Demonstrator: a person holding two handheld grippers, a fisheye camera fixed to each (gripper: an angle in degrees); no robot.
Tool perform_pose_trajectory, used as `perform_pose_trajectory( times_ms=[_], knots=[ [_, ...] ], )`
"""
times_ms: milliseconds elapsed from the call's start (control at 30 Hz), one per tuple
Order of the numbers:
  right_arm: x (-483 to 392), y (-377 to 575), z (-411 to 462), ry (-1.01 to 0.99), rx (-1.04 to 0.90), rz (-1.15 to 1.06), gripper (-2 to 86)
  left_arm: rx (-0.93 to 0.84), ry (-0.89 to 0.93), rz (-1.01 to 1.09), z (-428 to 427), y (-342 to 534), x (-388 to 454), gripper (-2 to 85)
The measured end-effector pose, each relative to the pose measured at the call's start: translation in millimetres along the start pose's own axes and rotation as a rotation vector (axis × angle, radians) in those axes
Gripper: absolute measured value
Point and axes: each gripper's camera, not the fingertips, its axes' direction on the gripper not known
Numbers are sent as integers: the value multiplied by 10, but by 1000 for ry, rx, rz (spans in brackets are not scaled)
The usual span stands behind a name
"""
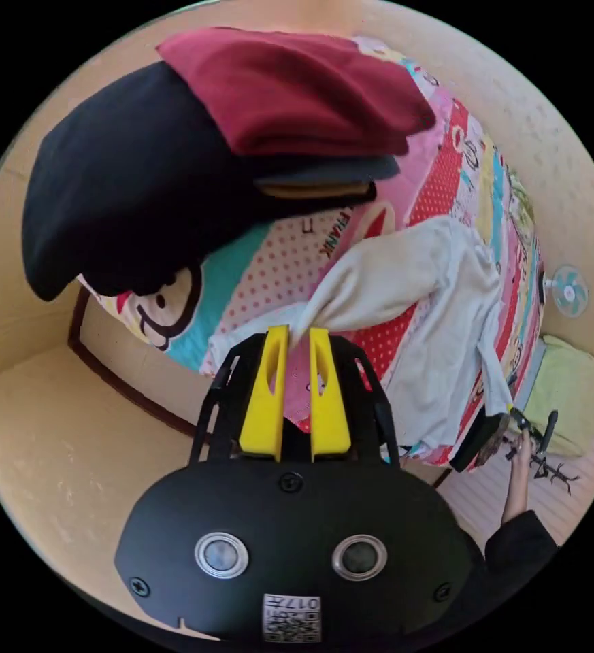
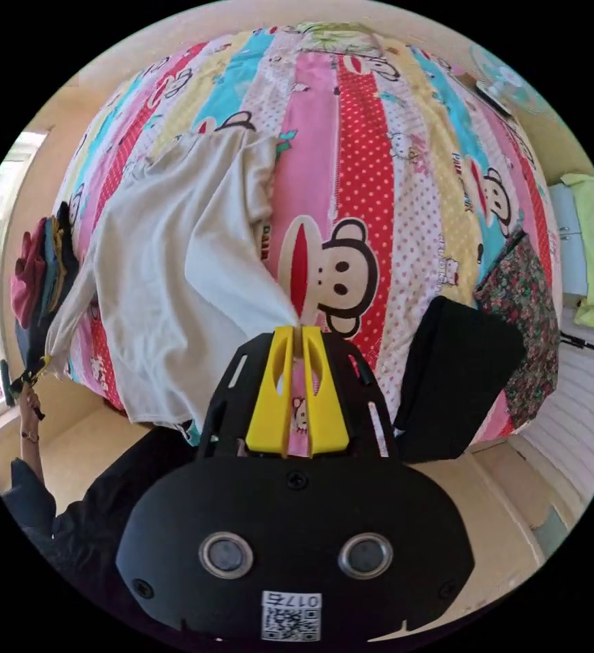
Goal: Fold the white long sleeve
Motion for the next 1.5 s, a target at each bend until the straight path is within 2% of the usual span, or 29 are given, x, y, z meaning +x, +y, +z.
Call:
perform_pose_trajectory(
  times_ms=[100, 133, 167, 233, 300, 433, 500, 567, 600, 667, 767, 833, 933, 1067, 1167, 1267, 1333, 1433, 1500],
  knots=[
    [1132, 57, -692, 146, 192, 323, 68, 149, 67, -97, -438, 134, -334, 113],
    [1485, 163, -800, 142, 207, 442, 85, 160, 79, -97, -457, 183, -340, 115],
    [1611, 215, -811, 105, 203, 465, 91, 160, 111, -82, -425, 294, -303, 119],
    [1754, 411, -576, -125, 162, 398, 112, 92, 199, -26, -187, 457, -143, 127],
    [1607, 538, -180, -235, 54, 295, 126, -77, 310, 66, 335, 657, 194, 135],
    [1180, 855, 781, -349, -228, 168, 117, -330, 287, 194, 1045, 882, 730, 144],
    [1000, 981, 1100, -344, -381, 102, 94, -481, 164, 272, 1349, 929, 947, 105],
    [939, 981, 949, -275, -362, -1, 72, -526, 33, 347, 1304, 867, 996, 55],
    [978, 892, 850, -304, -436, -41, 68, -587, 51, 391, 1222, 810, 980, 35],
    [1127, 793, 531, -328, -453, -55, 63, -662, 122, 429, 1003, 757, 887, 26],
    [1338, 849, -128, -345, -400, -163, 58, -687, 213, 513, 439, 790, 733, 20],
    [1427, 1097, -397, -324, -406, -209, 58, -656, 171, 504, 153, 880, 654, 21],
    [1445, 1459, -286, -314, -489, -232, 64, -670, 41, 471, 142, 1186, 605, 29],
    [1568, 1647, 217, -251, -664, -197, 86, -751, -168, 255, 617, 1596, 374, 68],
    [1963, 1267, -3, -343, -521, -68, 117, -670, -33, 96, 474, 1690, 183, 84],
    [2628, 610, -481, -455, -228, 141, 133, -577, 71, 18, 207, 1691, 67, 87],
    [3294, 175, -744, -528, 14, 391, 136, -526, 85, 5, 51, 1671, 52, 87],
    [3931, -165, -585, -727, 182, 706, 136, -458, 70, -5, -150, 1633, 96, 86],
    [4051, -333, -308, -806, 182, 818, 134, -444, 69, -16, -215, 1610, 165, 86]
  ],
)
